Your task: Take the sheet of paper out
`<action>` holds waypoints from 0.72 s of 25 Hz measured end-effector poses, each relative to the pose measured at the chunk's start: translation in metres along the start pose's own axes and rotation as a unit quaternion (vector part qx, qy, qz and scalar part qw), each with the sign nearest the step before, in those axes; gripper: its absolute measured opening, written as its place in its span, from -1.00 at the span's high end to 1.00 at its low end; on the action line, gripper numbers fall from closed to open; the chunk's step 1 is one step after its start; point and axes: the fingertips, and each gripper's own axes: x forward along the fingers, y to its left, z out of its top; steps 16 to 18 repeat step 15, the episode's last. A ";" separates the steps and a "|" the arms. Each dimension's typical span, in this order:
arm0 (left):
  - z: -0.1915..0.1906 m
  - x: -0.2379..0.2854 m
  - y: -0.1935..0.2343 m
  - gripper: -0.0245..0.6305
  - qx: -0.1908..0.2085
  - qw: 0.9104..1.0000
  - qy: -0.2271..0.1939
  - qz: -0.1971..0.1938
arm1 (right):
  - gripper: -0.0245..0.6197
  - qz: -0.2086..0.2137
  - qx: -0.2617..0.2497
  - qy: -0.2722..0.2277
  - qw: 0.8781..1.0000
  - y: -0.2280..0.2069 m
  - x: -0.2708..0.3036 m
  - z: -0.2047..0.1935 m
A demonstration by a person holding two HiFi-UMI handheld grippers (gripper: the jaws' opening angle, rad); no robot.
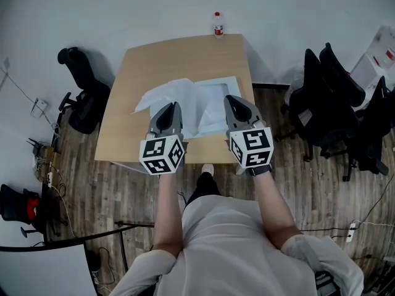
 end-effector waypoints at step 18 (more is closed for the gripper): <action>-0.014 0.009 -0.027 0.89 0.015 1.000 0.007 -0.018 | 0.89 -0.017 0.001 0.007 1.000 -0.014 -0.013 -0.008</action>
